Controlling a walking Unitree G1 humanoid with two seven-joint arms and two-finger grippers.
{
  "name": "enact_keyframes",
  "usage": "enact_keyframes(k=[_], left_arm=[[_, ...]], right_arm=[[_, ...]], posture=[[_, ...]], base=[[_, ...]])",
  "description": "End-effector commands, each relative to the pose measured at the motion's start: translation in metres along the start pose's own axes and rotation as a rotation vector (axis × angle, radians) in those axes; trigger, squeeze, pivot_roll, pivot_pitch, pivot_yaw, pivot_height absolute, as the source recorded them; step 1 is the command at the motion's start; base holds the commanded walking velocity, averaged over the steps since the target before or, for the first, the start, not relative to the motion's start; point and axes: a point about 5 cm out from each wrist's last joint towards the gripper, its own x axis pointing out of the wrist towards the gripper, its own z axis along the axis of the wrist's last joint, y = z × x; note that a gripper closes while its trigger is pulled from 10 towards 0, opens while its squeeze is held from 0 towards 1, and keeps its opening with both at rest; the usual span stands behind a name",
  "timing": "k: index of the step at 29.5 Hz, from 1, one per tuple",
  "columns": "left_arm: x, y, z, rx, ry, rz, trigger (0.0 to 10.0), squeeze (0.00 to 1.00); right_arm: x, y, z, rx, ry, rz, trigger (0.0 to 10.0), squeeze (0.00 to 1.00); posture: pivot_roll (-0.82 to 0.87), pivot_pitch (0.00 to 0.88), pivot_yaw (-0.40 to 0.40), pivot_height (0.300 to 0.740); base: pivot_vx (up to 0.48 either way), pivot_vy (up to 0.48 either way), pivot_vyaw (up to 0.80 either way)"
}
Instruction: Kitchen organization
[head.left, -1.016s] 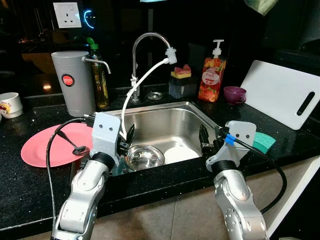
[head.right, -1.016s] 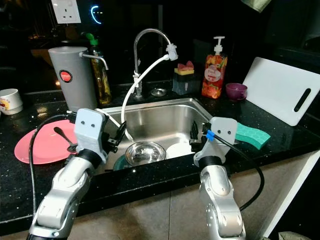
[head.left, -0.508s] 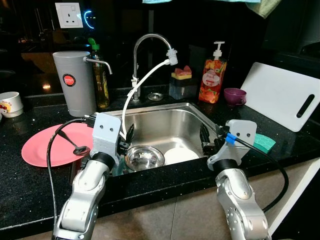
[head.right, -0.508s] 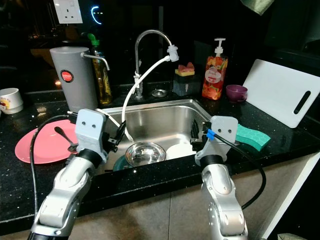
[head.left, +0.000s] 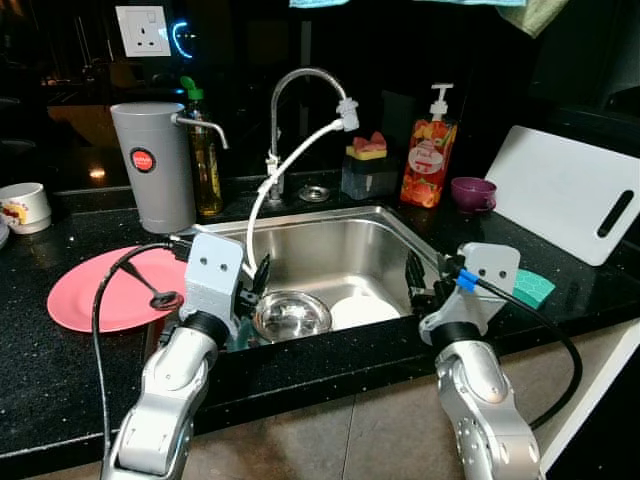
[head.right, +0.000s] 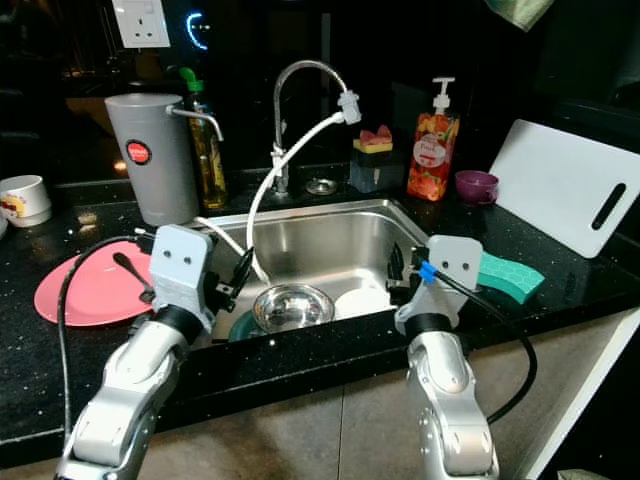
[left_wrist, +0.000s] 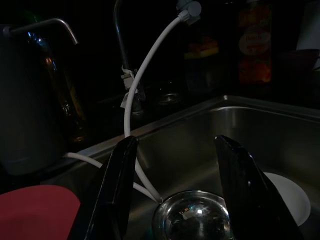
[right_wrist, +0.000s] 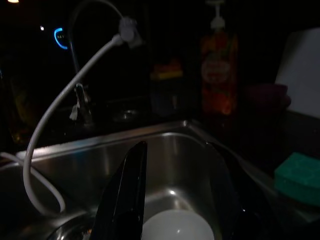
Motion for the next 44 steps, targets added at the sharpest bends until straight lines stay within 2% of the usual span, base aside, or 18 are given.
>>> enact_keyframes(k=[1, 24, 30, 36, 44], left_arm=[[0.001, 0.000, 0.002, 0.013, -0.012, 0.007, 10.0, 0.00], [0.006, 0.003, 0.007, 0.029, -0.035, 0.011, 10.0, 0.00], [0.005, 0.009, 0.007, 0.042, -0.039, 0.034, 10.0, 0.00], [0.004, 0.004, 0.007, 0.040, -0.040, 0.028, 10.0, 0.00], [0.004, 0.008, 0.006, 0.040, -0.038, 0.045, 10.0, 0.00]], right_arm=[[0.000, 0.000, 0.004, 0.010, -0.014, 0.009, 10.0, 0.00], [0.002, -0.007, 0.009, 0.035, -0.023, -0.029, 10.0, 0.00], [0.001, -0.003, 0.005, 0.041, -0.010, -0.014, 10.0, 0.00], [0.005, -0.006, 0.007, 0.037, -0.018, -0.011, 10.0, 0.00], [0.007, -0.002, 0.009, 0.043, -0.022, 0.003, 10.0, 0.00]], posture=[[0.06, 0.004, -0.055, 0.740], [0.05, 0.011, -0.046, 0.740], [0.06, 0.000, -0.062, 0.740], [0.06, 0.000, -0.069, 0.740], [0.06, 0.000, -0.073, 0.740]], base=[[0.000, 0.000, 0.00], [0.000, 0.000, 0.00], [0.000, 0.000, 0.00], [0.000, 0.000, 0.00], [0.000, 0.000, 0.00]])
